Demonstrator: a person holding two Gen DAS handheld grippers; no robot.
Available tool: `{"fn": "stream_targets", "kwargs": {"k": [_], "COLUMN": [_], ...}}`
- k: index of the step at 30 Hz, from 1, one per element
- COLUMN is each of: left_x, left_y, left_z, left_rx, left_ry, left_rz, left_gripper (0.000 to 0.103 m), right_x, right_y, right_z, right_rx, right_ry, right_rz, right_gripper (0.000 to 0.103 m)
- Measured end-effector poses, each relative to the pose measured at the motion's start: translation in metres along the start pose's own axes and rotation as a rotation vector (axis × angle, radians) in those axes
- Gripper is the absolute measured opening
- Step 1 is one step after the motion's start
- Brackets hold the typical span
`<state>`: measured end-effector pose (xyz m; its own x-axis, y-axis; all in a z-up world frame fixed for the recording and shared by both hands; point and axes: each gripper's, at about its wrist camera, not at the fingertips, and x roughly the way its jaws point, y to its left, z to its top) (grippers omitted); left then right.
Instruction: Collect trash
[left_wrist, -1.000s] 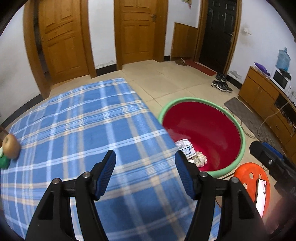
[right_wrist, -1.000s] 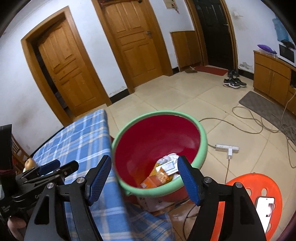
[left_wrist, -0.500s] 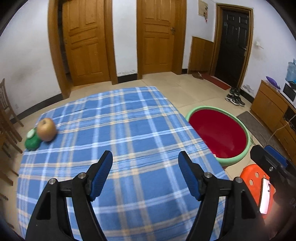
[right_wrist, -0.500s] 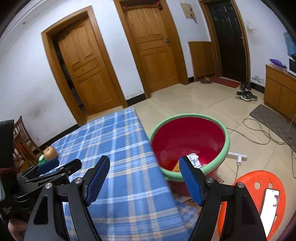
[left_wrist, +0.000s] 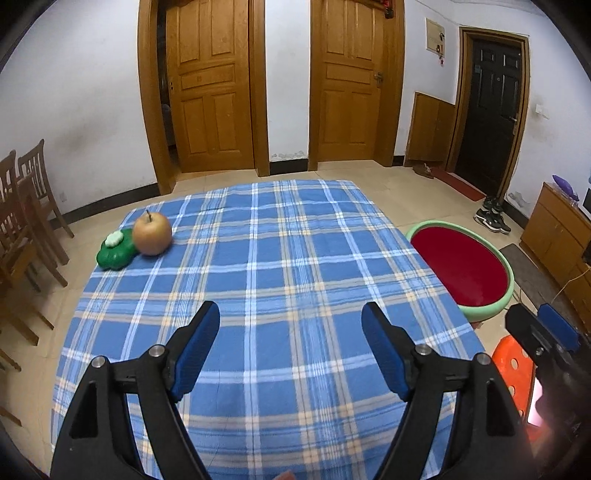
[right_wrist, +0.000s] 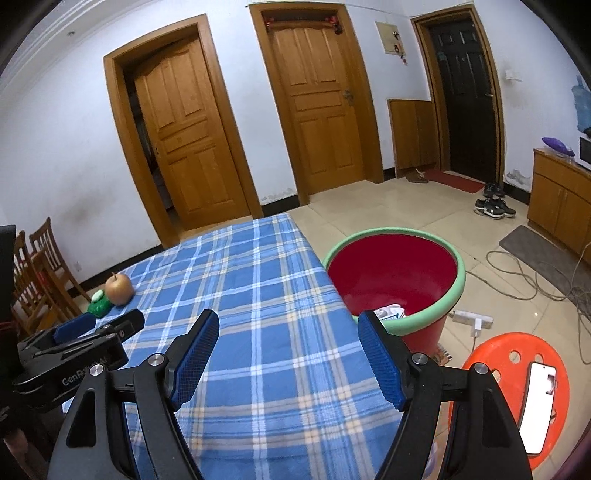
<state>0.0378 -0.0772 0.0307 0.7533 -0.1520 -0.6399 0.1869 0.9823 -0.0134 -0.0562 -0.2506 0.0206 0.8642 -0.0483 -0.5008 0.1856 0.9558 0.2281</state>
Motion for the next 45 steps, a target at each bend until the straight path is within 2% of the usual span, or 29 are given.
{"fn": "stream_targets", "kwargs": {"k": [20,45], "left_x": [0.014,0.013], "left_y": [0.019,0.022], "left_z": [-0.023,-0.02], "left_rx": [-0.05,-0.053], "left_ry": [0.047,0.036], "left_rz": [0.039,0.048], "left_gripper": [0.079,0.079], "right_x": [0.007,0.01], "right_y": [0.017,0.017], "right_z": [-0.015,-0.016], "right_rx": [-0.046,-0.046], "right_ry": [0.032,0.04], "right_rz": [0.0,0.002], "right_gripper": [0.078,0.078]}}
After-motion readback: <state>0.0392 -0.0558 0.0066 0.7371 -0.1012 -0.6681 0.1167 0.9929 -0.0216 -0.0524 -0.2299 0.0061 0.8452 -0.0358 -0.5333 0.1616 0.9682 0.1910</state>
